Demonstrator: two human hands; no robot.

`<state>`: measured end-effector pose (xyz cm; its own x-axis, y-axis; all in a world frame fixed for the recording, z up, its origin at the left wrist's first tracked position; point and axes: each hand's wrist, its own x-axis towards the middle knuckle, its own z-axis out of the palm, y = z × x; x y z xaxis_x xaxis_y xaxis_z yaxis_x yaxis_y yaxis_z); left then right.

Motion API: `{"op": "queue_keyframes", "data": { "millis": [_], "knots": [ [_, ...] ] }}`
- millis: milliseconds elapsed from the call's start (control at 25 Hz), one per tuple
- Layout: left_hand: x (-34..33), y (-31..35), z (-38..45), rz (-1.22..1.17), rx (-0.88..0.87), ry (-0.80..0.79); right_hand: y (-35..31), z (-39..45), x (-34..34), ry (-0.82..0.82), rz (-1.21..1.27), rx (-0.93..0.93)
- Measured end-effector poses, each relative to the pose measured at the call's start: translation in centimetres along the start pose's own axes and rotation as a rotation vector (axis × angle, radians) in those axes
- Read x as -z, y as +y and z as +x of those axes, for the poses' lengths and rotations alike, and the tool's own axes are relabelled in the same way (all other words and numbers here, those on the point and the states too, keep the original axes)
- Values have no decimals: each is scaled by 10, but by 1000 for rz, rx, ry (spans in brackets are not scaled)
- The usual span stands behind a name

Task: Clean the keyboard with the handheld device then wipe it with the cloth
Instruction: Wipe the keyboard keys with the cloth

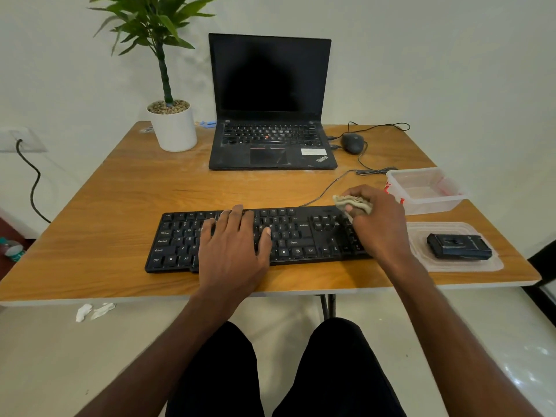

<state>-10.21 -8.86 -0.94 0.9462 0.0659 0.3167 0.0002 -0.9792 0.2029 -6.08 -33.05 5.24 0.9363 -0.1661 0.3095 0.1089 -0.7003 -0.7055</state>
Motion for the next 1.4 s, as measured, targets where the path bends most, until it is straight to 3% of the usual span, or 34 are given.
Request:
{"op": "queue_keyframes", "data": {
  "millis": [160, 320, 480, 560, 680, 760, 880, 1000, 1120, 1200, 1400],
  "knots": [
    [-5, 28, 7, -70, -71, 67, 1, 5, -18, -43, -191, 103],
    [-18, 45, 0, -16, -94, 91, -6, 9, -27, -343, -333, 333],
    [-18, 44, -1, 3, -68, 80, 18, 22, -3, -156, -510, 63],
    [-18, 46, -1, 6, -65, 76, 11, 13, -10, -124, -510, 118],
    [-19, 44, -2, 14, -71, 82, -2, -4, -25, -249, -364, 312],
    [-18, 45, -2, 15, -66, 80, 4, 4, -16, -256, -372, 266],
    [-18, 46, -2, 13, -58, 84, 20, 12, 4, -99, -505, 94],
    [-17, 46, -2, 19, -63, 88, 14, 11, -6, -60, -482, 117],
    [-17, 47, -1, 39, -63, 86, -4, 10, -35, -175, -329, 259],
    [-18, 47, 0, 46, -49, 84, -7, 11, -43, -249, -362, 350],
    [-19, 48, 0, 21, -28, 86, 17, 32, -20, -40, -499, 90]
  ]
}}
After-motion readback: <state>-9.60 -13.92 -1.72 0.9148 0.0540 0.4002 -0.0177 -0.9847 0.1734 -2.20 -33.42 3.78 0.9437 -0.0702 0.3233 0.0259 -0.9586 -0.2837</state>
